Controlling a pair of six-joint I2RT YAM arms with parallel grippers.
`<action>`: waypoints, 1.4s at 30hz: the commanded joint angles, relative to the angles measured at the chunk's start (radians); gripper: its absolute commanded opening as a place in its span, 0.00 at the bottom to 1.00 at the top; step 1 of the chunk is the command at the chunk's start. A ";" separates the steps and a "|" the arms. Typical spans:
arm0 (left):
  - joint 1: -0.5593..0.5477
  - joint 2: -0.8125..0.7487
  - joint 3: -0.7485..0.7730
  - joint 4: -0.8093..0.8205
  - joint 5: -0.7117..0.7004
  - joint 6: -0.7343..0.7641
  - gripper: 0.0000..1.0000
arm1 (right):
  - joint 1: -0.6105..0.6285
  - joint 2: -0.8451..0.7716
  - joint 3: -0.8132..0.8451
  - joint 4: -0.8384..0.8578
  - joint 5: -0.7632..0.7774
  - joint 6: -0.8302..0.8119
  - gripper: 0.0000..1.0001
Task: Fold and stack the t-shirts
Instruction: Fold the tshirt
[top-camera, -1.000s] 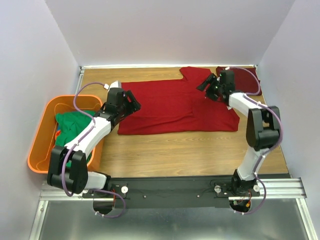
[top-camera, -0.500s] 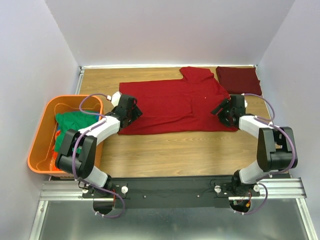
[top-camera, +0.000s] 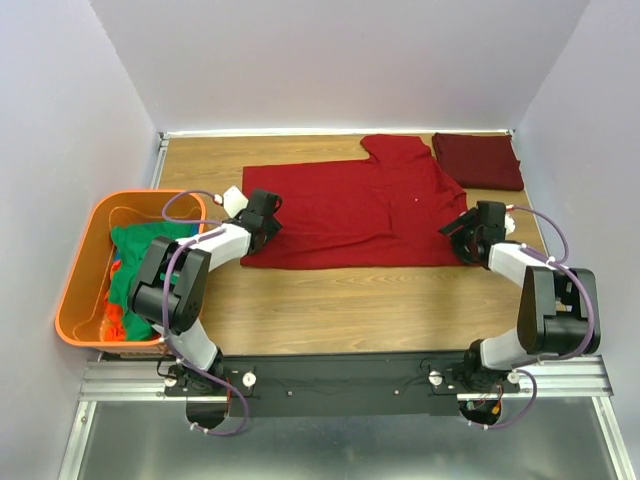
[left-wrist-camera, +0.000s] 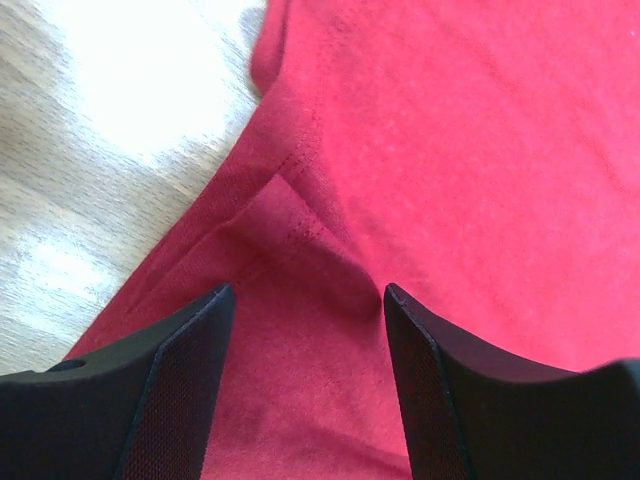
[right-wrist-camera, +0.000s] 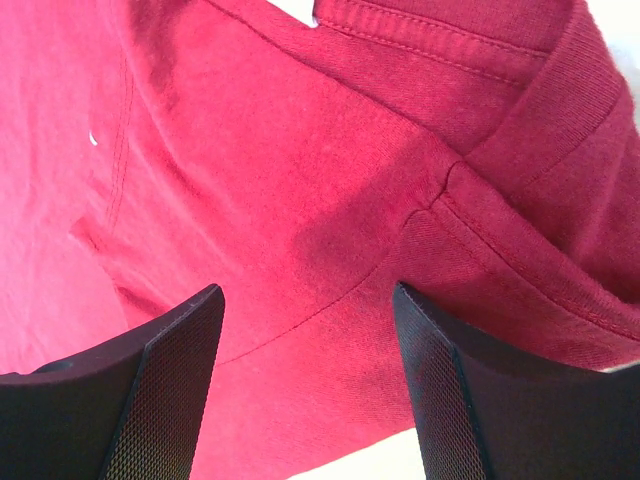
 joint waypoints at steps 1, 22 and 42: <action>-0.010 0.011 -0.028 -0.084 -0.045 -0.032 0.69 | -0.024 -0.019 -0.049 -0.175 0.085 0.036 0.75; -0.034 -0.428 -0.307 -0.233 -0.051 -0.139 0.69 | -0.034 -0.252 -0.137 -0.367 -0.057 0.089 0.75; -0.033 -0.403 0.156 -0.127 -0.010 0.238 0.71 | -0.034 -0.171 0.319 -0.358 -0.007 -0.167 0.76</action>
